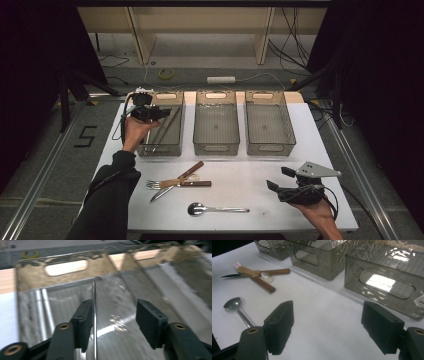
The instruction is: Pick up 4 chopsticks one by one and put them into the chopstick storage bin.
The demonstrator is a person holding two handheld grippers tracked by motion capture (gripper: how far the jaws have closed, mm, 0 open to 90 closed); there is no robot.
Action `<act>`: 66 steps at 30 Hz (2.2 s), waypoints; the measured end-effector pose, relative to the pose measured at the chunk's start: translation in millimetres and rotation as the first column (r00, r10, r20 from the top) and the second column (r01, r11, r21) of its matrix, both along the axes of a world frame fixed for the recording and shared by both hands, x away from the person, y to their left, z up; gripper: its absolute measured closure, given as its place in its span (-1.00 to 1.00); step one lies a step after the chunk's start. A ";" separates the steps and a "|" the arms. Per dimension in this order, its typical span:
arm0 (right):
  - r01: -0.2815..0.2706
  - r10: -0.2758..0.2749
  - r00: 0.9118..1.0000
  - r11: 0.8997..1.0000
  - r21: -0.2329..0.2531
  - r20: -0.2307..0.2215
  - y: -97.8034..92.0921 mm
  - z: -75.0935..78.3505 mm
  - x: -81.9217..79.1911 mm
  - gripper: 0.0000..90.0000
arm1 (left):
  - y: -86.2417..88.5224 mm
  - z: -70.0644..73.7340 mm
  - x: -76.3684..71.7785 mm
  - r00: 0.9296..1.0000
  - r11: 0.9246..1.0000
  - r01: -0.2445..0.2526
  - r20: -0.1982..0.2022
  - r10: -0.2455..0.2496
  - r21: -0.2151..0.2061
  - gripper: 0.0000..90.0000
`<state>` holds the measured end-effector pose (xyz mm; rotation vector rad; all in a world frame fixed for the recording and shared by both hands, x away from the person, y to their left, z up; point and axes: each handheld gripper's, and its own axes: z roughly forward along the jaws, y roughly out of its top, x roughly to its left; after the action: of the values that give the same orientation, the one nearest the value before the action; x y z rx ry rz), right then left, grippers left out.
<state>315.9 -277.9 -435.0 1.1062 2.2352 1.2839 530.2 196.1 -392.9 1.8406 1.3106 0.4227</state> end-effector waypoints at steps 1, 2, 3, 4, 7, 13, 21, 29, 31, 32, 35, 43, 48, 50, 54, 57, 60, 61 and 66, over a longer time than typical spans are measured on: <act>0.000 0.000 1.000 1.000 0.000 0.000 0.0 0.0 0.0 -0.40 | -2.0 2.7 -4.3 1.000 1.000 0.016 0.007 -0.016 0.001 -0.03; 0.000 0.000 1.000 1.000 0.000 0.000 0.1 -0.1 0.0 -0.40 | -3.4 5.4 -8.9 0.999 0.999 0.031 0.010 -0.031 -0.006 -0.05; 0.001 -0.001 1.000 1.000 -0.001 0.000 0.3 -0.1 -0.1 -0.40 | -4.9 7.8 -13.7 0.999 0.999 0.047 0.013 -0.047 -0.018 -0.08; 0.001 -0.001 1.000 1.000 0.000 0.001 0.7 -0.2 -0.2 -0.40 | -6.9 9.8 -18.7 0.997 0.997 0.071 0.009 -0.071 -0.029 -0.11; 0.001 -0.001 1.000 1.000 0.000 0.001 1.1 -0.1 -0.5 -0.40 | -12.6 15.5 -34.7 0.992 0.991 0.127 0.018 -0.126 -0.032 -0.14; -0.018 0.018 1.000 1.000 -0.005 0.005 5.1 1.1 -2.3 -0.40 | -20.7 22.8 -57.7 0.982 0.982 0.184 0.052 -0.183 -0.034 -0.21; -0.047 0.047 0.999 0.999 -0.007 0.006 11.8 2.4 -4.4 -0.40 | -32.1 18.3 -78.5 0.967 0.967 0.251 0.047 -0.249 -0.045 -0.27; -0.090 0.090 0.996 0.996 -0.010 0.001 22.3 4.1 -7.5 -0.39 | -37.5 20.3 -99.1 0.943 0.943 0.329 0.078 -0.324 -0.052 -0.37; -0.102 0.102 0.995 0.995 -0.010 -0.006 26.0 4.1 -8.5 -0.39 | -38.0 18.8 -104.2 0.938 0.940 0.340 0.081 -0.336 -0.040 -0.39; -0.110 0.110 0.994 0.994 -0.011 -0.008 27.9 4.0 -8.7 -0.39 | -38.4 17.7 -106.7 0.937 0.938 0.344 0.076 -0.340 -0.037 -0.39; -0.136 0.136 0.991 0.991 -0.011 -0.013 34.8 3.8 -9.8 -0.39 | -39.0 13.0 -113.7 0.933 0.935 0.355 0.066 -0.354 -0.019 -0.40; -0.204 0.204 0.979 0.978 -0.029 -0.027 54.4 2.4 -13.2 -0.39 | -40.4 6.4 -125.2 0.927 0.928 0.373 0.041 -0.374 0.024 -0.42; -0.216 0.215 0.976 0.976 -0.029 -0.031 56.7 1.3 -13.6 -0.39 | -40.1 2.1 -130.2 0.925 0.924 0.379 0.018 -0.380 0.057 -0.42; -0.215 0.214 0.976 0.976 -0.027 -0.034 56.0 1.0 -13.3 -0.39 | -39.7 -0.3 -131.3 0.923 0.922 0.383 0.008 -0.384 0.062 -0.43; -0.214 0.213 0.977 0.976 -0.027 -0.029 54.5 0.5 -13.4 -0.40 | -39.4 -4.5 -133.1 0.919 0.917 0.394 -0.002 -0.395 0.062 -0.45; -0.209 0.209 0.977 0.978 -0.025 -0.034 52.9 -0.2 -13.3 -0.40 | -40.0 -7.1 -135.0 0.917 0.914 0.399 -0.012 -0.399 0.080 -0.45; -0.207 0.206 0.978 0.978 -0.025 -0.033 50.9 -0.5 -12.9 -0.40 | -39.5 -9.2 -136.1 0.916 0.911 0.402 -0.024 -0.401 0.096 -0.46; -0.206 0.205 0.978 0.978 -0.026 -0.032 50.3 -0.6 -12.7 -0.40 | -39.4 -9.9 -136.3 0.917 0.911 0.399 -0.030 -0.398 0.102 -0.46; -0.201 0.200 0.979 0.979 -0.024 -0.034 48.5 -0.7 -12.8 -0.40 | -39.2 -16.3 -137.5 0.916 0.905 0.401 -0.068 -0.395 0.141 -0.46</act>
<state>303.0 -229.5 -435.7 0.9157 2.4322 1.3159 392.7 156.8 -409.1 2.1920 0.9081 0.2719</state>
